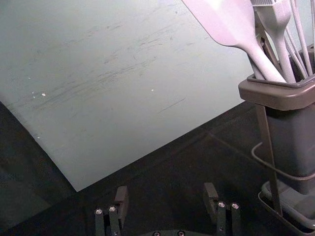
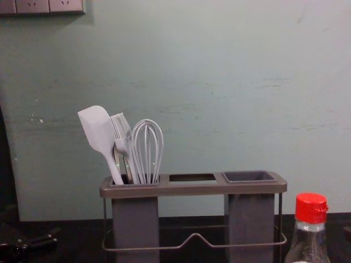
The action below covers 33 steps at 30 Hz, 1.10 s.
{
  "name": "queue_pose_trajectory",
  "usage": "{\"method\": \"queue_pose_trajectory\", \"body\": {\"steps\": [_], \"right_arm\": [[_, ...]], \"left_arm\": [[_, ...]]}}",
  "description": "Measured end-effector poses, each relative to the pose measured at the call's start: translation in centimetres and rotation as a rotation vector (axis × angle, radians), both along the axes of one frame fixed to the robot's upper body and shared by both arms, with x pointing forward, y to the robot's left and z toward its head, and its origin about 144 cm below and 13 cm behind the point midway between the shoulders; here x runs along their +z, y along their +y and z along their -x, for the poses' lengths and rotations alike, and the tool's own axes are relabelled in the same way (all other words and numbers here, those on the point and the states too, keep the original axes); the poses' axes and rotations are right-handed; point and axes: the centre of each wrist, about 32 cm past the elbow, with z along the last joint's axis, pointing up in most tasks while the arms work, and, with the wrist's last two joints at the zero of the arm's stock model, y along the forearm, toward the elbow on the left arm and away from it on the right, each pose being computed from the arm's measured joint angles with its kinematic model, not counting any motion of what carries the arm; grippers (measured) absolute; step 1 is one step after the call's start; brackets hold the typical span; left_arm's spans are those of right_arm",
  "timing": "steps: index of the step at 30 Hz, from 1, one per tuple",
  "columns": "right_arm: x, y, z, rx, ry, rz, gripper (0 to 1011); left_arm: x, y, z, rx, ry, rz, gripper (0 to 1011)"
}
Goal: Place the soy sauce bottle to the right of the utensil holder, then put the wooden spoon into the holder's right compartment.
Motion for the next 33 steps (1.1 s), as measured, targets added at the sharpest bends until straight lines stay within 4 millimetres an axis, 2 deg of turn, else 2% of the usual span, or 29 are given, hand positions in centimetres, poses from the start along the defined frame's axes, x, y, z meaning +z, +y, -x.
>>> {"method": "queue_pose_trajectory", "body": {"steps": [6,18,26,33], "right_arm": [[0.2,-0.6,1.7,0.02,-0.012,-0.027,1004],[2.0,-1.5,6.1,0.157,0.003,-0.201,1004],[2.9,-0.6,7.0,0.285,0.025,-0.279,1004],[3.2,0.8,7.0,0.368,0.05,-0.293,1004]], "left_arm": [[0.0,0.0,0.0,0.0,0.0,0.0,1005],[0.0,0.0,0.0,0.0,0.0,0.0,1005],[0.0,0.0,0.0,0.0,0.0,0.0,1005],[0.0,0.0,0.0,0.0,0.0,0.0,1005]]}}
